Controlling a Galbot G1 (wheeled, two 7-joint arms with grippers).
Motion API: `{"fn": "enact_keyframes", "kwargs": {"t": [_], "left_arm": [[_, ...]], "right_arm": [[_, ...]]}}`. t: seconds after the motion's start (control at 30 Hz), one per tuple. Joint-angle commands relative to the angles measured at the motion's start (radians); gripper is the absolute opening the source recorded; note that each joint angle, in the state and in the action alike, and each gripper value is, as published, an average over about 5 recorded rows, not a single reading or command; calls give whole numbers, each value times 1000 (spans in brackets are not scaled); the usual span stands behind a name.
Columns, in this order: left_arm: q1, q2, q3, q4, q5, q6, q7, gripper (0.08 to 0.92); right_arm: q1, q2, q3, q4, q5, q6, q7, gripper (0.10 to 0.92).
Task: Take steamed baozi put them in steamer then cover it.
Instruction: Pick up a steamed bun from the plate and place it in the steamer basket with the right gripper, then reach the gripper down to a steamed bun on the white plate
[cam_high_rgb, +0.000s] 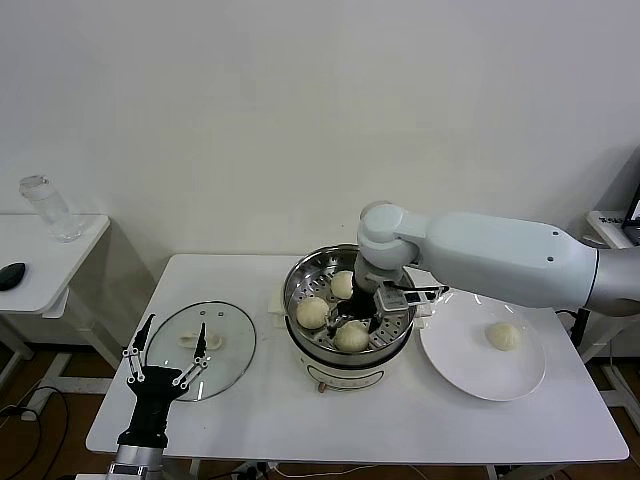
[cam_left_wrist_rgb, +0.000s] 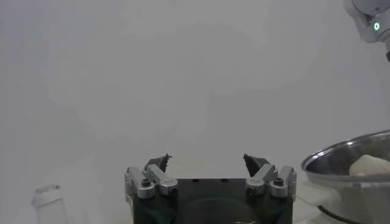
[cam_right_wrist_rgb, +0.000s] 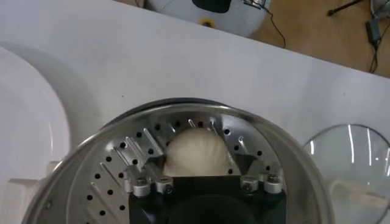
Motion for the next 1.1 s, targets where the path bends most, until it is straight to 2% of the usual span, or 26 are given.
{"fn": "enact_keyframes", "kwargs": {"t": [0.03,0.2,0.37,0.47,0.77,1.1], "left_arm": [[3,1,-2,0,0,1,-2,823],[0,1,1,2,2,4,-2,823],[1,2,9,-4,6,7,-1,823],[2,4,11,-7,7,8,-1,823],[0,8,14,-4,7,7,1,823],[12,8,10,-10,9,7,2,823]], "right_arm": [[31,-93,103,46,60,-51,-61,822],[50,-239,226,17,207,-248,-163,823],[41,-364,236,-197,426,-569,-171,823],[15,-406,234,-334,482,-664,-168,823],[-169,-440,267,-620,388,-646,-156,823],[-424,-381,380,-720,273,-615,-85,823]]}}
